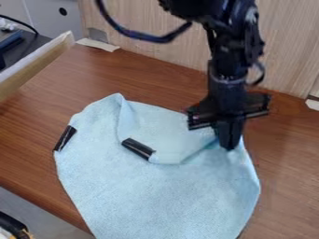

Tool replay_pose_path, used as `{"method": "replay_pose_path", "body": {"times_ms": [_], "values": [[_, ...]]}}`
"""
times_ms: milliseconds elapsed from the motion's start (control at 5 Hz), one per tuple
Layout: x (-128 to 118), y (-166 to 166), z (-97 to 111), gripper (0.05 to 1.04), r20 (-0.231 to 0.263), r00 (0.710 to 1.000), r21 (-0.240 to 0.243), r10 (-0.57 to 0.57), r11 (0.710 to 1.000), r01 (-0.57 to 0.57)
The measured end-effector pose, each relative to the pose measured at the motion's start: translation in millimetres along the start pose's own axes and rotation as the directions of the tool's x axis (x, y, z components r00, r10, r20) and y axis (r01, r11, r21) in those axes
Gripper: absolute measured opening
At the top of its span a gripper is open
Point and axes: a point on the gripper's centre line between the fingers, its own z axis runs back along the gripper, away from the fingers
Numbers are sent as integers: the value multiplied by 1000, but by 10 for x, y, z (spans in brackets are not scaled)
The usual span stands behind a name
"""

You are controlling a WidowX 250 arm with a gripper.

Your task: Fold the cloth from right to left

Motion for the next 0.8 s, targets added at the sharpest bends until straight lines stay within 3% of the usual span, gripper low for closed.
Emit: {"method": "replay_pose_path", "body": {"times_ms": [400, 600, 800], "values": [[41, 175, 279, 55, 34, 999, -29, 34, 999, -33], [189, 473, 315, 55, -3, 995, -2, 98, 995, -98], [260, 625, 294, 55, -15, 997, 18, 79, 997, -79]]}}
